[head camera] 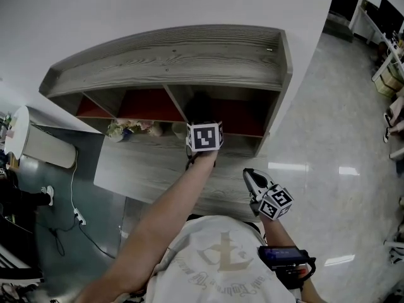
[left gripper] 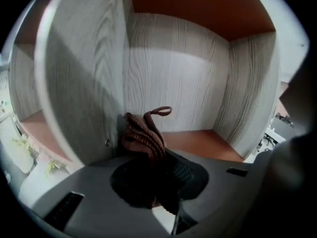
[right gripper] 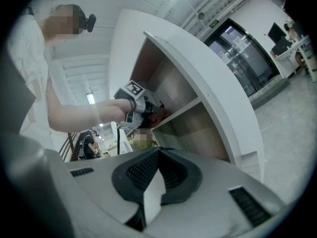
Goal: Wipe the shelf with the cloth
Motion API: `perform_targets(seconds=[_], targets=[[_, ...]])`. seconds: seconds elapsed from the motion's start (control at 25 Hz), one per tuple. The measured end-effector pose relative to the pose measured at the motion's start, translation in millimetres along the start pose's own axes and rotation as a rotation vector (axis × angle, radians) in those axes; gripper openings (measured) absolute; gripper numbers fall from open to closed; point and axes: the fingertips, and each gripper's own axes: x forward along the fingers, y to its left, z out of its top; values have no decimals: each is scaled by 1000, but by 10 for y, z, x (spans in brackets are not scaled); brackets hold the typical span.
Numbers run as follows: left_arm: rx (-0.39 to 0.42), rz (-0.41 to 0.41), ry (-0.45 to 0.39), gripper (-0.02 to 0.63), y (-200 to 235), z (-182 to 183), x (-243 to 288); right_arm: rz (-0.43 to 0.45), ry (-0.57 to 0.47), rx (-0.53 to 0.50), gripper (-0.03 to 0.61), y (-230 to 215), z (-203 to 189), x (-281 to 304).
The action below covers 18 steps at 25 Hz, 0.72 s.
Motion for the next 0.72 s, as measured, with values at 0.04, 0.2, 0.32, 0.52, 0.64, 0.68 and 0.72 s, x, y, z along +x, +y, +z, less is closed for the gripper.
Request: perform_targets(seconds=[0.04,0.2,0.32,0.52,0.64,0.68,0.72], targets=[[-9,3,-4,66,12,-19,-45,1,-2,3,5,-1,-3,-2],[-18,-8,-20,66,35,-121,-263,14,2,7,5,35,-30,7],[-17,-48,-33,66,39,-217,-403,29,6,1,5,78,-27,35],[-13,-132,-59,64,81,-425,-623,54,14,-13,5,144,-2,126],[-22,-161,-93,64,179,-540,-761,67,24,-23,5,191,-4,208],[-23,-170,-104,64,219,-570,-808,71,26,-27,5,221,3,239],[-23,-178,-113,64,260,-597,-853,75,27,-30,5,253,13,272]])
